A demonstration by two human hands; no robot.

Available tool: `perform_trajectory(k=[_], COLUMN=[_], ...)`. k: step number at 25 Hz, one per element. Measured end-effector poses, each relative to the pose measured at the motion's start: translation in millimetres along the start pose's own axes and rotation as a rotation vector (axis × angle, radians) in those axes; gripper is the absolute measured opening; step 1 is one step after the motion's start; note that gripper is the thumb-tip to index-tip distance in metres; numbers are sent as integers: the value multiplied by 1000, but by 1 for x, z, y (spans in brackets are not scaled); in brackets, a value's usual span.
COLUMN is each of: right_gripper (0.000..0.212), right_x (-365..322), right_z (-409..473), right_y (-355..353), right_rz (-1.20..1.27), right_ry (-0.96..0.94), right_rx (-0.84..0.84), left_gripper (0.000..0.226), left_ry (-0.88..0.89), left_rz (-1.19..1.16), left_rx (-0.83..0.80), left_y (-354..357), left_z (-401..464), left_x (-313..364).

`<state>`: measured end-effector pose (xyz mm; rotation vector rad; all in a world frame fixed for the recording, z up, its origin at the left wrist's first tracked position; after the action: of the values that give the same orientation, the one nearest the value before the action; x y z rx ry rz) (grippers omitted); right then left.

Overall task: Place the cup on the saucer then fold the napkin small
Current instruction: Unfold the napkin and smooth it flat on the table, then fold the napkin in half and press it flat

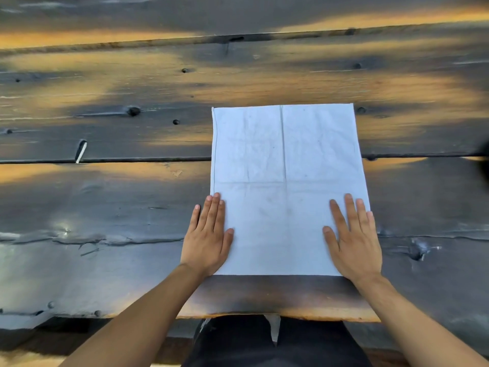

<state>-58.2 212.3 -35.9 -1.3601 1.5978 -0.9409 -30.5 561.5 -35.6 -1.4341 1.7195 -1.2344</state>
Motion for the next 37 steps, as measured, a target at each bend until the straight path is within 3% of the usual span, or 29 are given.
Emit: perform_trajectory(k=[7, 14, 19, 23, 27, 31, 37], right_gripper=[64, 66, 62, 49, 48, 63, 50], right_x=[-42, -27, -38, -25, -3, 12, 27], right_z=[36, 75, 71, 109, 183, 241, 270], right_y=[-19, -19, -39, -81, -127, -152, -160], right_rz=[116, -49, 66, 216, 265, 287, 336], right_ry=[-57, -201, -191, -30, 162, 153, 86], right_rx=[74, 36, 4, 133, 200, 67, -58], left_gripper=[70, 76, 72, 56, 49, 53, 32], left_ry=[11, -66, -89, -191, -352, -417, -255], left_rz=[-69, -24, -49, -144, -339, -422, -403], left_rx=[96, 3, -47, 136, 177, 68, 38], left_y=[-19, -15, -35, -81, -128, -153, -165], left_z=[29, 60, 60, 90, 156, 216, 256], left_x=[23, 16, 21, 12, -16, -44, -63])
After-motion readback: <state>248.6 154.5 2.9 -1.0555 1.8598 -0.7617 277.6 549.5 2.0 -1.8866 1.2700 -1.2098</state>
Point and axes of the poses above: each hand's wrist, its own z-axis towards the middle knuckle, its own y-axis out of the palm, x = y × z, the point moved 3 cm from there along z, towards the middle knuckle, and after that the axes turned 10 degrees about -x, right-handed, at the moved point
